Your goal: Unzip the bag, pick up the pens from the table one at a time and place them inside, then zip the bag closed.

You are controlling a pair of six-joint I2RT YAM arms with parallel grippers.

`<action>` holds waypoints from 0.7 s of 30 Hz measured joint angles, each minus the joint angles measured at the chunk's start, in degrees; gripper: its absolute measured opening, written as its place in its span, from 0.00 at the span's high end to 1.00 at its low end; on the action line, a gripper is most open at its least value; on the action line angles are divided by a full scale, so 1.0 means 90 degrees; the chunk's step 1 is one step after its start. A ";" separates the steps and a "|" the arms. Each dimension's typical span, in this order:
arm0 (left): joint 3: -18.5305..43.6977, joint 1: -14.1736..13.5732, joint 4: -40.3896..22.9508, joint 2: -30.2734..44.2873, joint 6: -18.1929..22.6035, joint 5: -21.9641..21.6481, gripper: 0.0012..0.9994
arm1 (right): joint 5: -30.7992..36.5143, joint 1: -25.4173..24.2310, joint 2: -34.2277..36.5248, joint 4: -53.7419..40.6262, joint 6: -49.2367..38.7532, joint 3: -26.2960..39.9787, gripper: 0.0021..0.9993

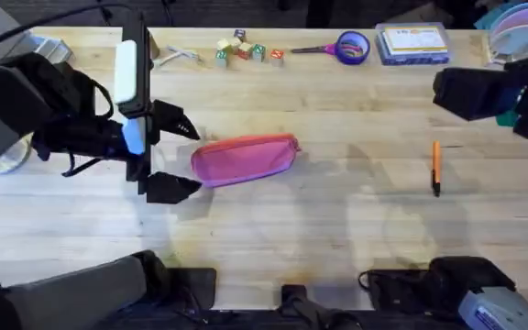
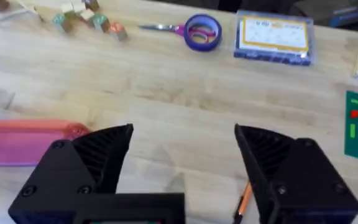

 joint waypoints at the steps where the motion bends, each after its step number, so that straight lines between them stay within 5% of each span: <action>1: 0.0000 0.0000 0.0017 0.0002 0.0001 0.0002 0.01 | 0.0000 0.0000 0.0000 -0.0060 0.0001 0.0000 0.00; 14: 0.0000 0.0000 0.0834 0.0048 0.0038 0.0249 0.01 | 0.0000 0.0000 0.0000 -0.0196 0.0002 0.0000 0.00; 21: 0.0000 0.0000 0.0860 0.0747 0.0044 0.0517 0.01 | 0.0000 0.0000 0.0000 -0.0199 0.0001 0.0000 0.00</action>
